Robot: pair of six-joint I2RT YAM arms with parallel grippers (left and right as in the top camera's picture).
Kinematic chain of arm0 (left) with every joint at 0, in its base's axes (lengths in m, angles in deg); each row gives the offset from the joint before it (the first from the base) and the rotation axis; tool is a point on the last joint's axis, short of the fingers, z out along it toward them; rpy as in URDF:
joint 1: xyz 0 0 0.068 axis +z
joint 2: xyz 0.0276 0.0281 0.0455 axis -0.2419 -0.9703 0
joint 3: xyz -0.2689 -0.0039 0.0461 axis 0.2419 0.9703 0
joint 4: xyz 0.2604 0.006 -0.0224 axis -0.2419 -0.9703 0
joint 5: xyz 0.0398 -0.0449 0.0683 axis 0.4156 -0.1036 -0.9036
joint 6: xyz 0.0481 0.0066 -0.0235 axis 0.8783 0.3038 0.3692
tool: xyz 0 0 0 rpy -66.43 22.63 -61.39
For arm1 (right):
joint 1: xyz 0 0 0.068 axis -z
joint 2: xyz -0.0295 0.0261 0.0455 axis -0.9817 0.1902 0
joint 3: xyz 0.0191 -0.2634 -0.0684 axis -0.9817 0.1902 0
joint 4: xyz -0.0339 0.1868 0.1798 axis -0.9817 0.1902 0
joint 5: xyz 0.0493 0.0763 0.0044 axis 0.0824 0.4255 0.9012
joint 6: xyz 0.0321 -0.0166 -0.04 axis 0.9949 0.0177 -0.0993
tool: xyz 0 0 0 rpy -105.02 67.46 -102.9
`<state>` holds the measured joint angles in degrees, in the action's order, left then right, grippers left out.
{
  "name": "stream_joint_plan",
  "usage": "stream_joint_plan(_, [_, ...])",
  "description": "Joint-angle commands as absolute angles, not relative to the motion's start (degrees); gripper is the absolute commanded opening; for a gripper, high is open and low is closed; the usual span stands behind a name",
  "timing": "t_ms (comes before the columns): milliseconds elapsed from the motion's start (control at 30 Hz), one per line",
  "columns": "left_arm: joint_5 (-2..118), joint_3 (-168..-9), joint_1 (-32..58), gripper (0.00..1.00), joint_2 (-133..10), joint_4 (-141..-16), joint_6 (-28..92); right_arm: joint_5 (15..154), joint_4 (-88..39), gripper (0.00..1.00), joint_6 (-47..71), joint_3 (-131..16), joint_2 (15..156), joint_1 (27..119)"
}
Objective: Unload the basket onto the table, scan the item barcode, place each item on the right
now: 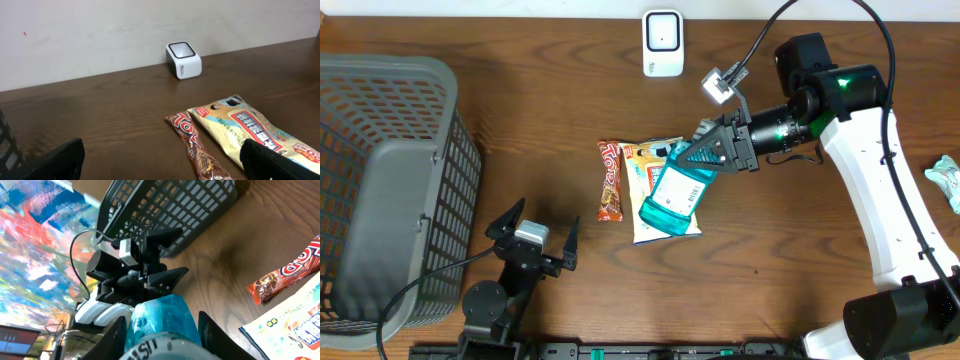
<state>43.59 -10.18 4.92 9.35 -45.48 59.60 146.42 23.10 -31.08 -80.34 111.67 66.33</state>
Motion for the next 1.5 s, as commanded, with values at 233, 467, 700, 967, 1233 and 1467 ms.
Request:
stream_joint_plan(233, [43.69, -9.11, 4.74, 0.99, 9.42, -47.21, 60.14, 152.12, 23.10, 0.06, -32.33, -80.82, 111.03, 66.61])
stream_joint_plan(467, [43.69, -9.11, 4.74, 0.99, 9.42, -47.21, 60.14, 151.60, 22.58, 0.06, -32.72, -80.82, 111.03, 66.63])
stream_joint_plan(700, [43.69, -9.11, 4.74, 0.99, 9.42, -47.21, 60.14, 143.95, 20.66, 0.05, -32.66, -80.82, 111.03, 66.61])
stream_joint_plan(967, [43.69, -9.11, 4.74, 0.99, 9.42, -47.21, 60.14, 129.20, 13.88, 0.06, -27.93, -80.82, 111.03, 66.57])
stream_joint_plan(1233, [43.69, -9.11, 4.74, 0.99, 9.42, -47.21, 60.14, 103.25, 1.33, 0.04, -12.70, -80.82, 111.03, 62.81])
stream_joint_plan(1467, [43.69, -9.11, 4.74, 0.99, 9.42, -47.21, 60.14, 79.01, -9.35, 0.08, -8.83, -80.82, 112.06, 55.57])
